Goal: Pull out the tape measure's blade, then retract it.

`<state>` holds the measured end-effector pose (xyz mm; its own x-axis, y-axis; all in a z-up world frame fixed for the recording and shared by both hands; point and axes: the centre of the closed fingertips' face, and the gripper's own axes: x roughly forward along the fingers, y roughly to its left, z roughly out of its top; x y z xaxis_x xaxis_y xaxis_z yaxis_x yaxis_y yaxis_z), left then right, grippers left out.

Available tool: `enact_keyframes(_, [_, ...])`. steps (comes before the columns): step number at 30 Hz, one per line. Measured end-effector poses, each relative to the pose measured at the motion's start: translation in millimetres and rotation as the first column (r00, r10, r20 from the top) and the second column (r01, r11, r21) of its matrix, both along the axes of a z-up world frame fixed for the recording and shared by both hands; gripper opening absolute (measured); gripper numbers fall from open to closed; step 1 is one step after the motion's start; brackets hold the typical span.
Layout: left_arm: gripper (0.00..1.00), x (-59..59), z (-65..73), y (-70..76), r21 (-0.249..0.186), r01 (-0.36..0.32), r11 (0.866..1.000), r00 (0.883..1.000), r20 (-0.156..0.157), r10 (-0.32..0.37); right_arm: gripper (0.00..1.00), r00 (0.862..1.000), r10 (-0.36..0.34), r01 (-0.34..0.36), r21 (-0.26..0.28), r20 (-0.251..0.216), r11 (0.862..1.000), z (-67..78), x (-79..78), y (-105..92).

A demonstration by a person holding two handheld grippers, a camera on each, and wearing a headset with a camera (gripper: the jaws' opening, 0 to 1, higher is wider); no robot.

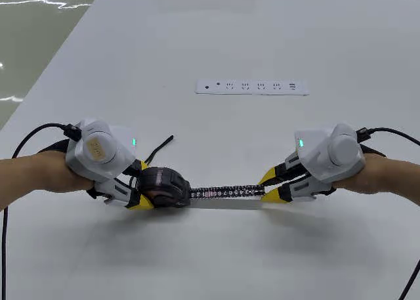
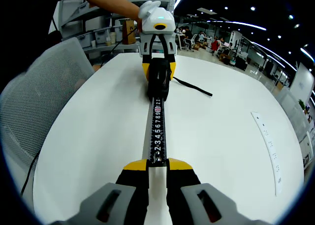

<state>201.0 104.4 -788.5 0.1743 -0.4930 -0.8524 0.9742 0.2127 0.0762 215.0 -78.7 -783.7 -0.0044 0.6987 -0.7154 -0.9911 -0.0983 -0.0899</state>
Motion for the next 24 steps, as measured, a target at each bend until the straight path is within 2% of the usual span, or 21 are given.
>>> enact_keyframes(24, [0.27, 0.1, -0.1, -0.4, 0.004, 0.0, 1.0, 1.0, 0.002, 0.0, 0.11, 1.0, -0.004, 0.004, -0.002, 0.003, 1.0, 0.3, 0.8, -5.7])
